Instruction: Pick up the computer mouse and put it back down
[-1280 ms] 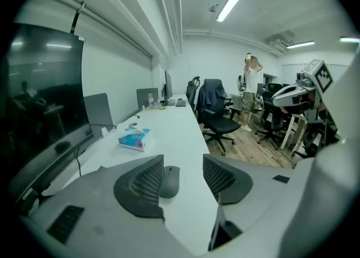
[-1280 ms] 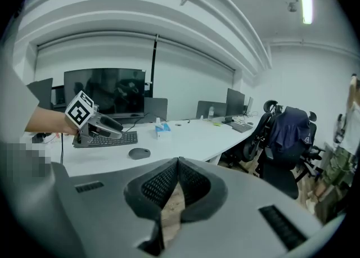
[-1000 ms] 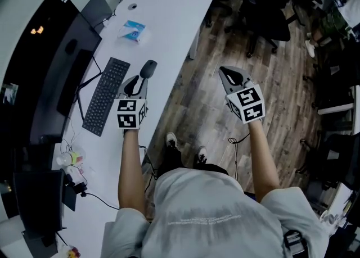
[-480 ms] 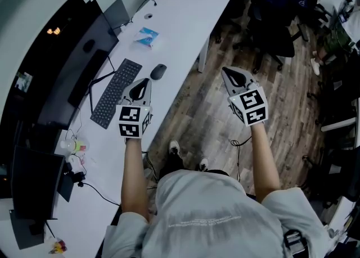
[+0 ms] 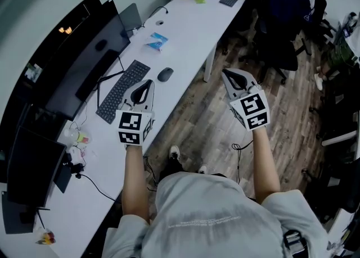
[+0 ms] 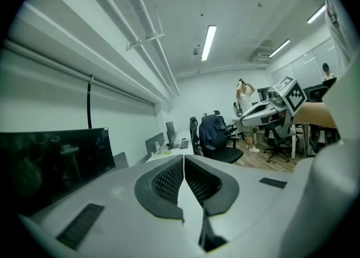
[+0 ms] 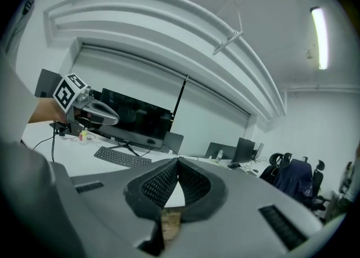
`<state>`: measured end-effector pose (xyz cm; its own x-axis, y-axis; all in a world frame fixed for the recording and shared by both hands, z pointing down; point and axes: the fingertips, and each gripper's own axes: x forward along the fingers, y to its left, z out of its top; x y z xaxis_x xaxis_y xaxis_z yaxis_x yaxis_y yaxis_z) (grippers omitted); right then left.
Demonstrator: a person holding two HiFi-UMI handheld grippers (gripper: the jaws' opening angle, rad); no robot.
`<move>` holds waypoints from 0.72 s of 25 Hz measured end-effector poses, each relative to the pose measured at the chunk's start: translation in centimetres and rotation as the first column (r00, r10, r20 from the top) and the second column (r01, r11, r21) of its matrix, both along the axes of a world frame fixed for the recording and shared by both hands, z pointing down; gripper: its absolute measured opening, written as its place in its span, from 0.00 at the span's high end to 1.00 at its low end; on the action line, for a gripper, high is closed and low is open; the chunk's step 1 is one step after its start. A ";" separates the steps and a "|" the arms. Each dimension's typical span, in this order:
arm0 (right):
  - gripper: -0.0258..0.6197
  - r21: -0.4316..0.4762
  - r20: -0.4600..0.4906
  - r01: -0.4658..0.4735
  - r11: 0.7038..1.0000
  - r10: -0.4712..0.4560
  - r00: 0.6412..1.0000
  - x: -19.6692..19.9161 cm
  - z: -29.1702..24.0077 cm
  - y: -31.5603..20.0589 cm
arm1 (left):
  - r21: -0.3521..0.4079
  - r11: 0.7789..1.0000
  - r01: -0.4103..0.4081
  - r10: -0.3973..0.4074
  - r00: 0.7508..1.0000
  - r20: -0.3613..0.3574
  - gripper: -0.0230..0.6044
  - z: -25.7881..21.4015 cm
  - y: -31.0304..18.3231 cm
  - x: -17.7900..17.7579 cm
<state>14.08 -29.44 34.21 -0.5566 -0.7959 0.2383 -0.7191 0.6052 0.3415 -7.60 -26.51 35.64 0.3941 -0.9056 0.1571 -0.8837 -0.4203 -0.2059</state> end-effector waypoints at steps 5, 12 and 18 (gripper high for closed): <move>0.96 0.023 -0.006 0.041 0.999 -0.041 0.999 -0.8 -1.5 1.5 | 0.060 0.998 0.003 -0.004 1.000 0.018 0.94 -2.6 2.1 0.4; 0.96 0.069 -0.004 0.080 0.994 -0.080 0.997 -2.1 -4.0 3.2 | 0.110 0.994 -0.003 0.000 1.000 0.031 0.94 -5.3 4.3 0.9; 0.96 0.089 0.000 0.103 0.991 -0.104 0.995 -2.9 -5.4 4.1 | 0.112 0.994 0.000 -0.005 0.999 0.048 0.94 -6.0 5.3 1.2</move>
<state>11.20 -25.30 28.85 -0.6380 -0.7519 0.1663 -0.6560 0.6438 0.3940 -6.41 -21.25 29.68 0.3862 -0.9195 0.0737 -0.8725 -0.3901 -0.2942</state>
